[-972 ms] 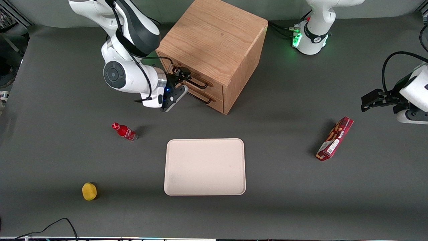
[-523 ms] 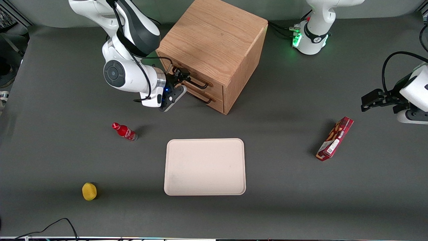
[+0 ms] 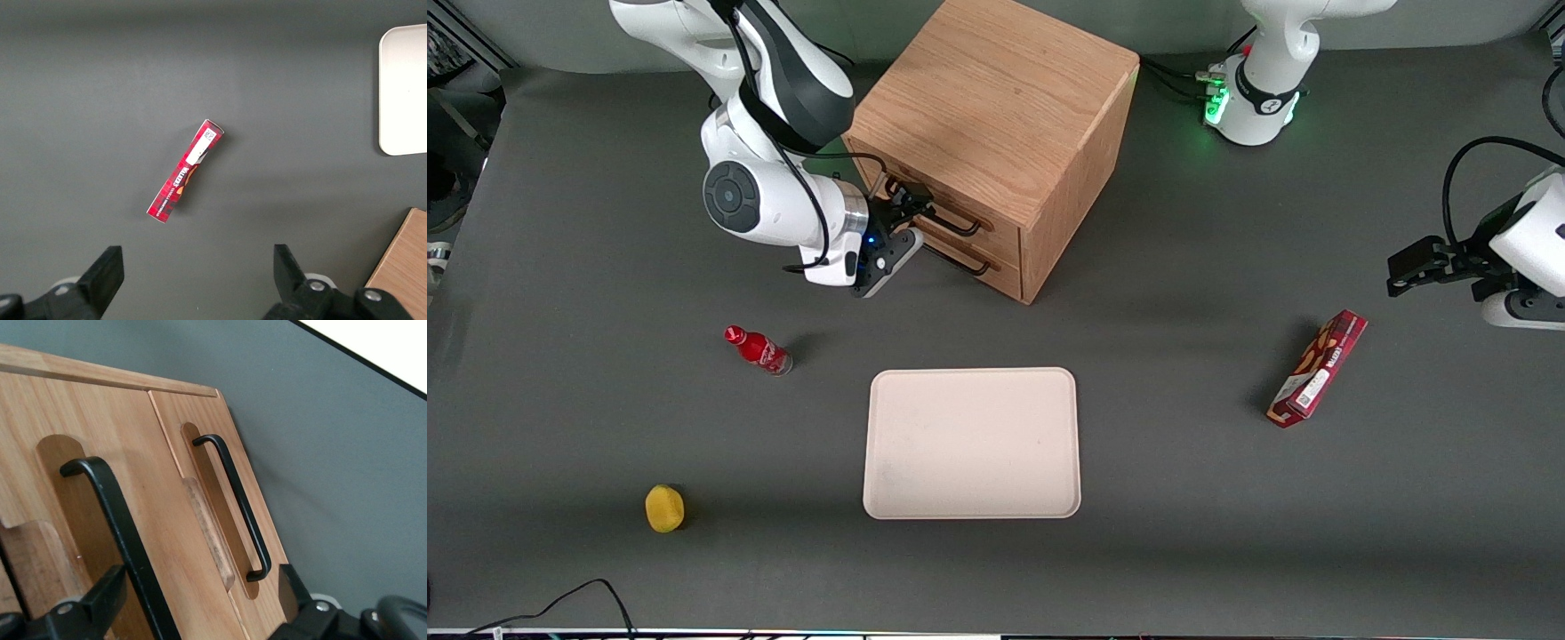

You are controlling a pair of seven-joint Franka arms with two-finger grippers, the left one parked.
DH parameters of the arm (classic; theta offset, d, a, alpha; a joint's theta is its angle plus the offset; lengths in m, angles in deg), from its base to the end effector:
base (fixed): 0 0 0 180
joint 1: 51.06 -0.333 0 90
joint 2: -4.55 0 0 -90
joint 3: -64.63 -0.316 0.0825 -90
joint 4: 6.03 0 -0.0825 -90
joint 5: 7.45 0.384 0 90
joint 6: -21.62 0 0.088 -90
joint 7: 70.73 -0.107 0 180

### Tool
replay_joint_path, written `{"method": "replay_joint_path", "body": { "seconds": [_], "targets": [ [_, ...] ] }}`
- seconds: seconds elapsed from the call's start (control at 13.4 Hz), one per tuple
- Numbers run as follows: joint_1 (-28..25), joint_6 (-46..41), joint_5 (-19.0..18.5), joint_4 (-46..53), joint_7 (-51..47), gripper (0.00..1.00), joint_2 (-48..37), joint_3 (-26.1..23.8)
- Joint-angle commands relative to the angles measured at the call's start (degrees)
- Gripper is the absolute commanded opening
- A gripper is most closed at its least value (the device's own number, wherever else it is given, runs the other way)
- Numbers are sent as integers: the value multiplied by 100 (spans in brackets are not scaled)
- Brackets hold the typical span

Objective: Open upper drawer

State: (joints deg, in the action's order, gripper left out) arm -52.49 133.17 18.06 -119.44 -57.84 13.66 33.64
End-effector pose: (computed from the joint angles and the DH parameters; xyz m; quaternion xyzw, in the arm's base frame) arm 0.4684 0.3222 0.3937 -0.9259 -0.2809 0.1247 0.2195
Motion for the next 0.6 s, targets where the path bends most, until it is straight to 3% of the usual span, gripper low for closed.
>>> {"method": "replay_joint_path", "body": {
  "seconds": [0.0,0.52],
  "targets": [
    [-15,375,139,-268,187,100,-85,14],
    [-32,605,-45,-321,213,100,-59,-12]
  ]
}}
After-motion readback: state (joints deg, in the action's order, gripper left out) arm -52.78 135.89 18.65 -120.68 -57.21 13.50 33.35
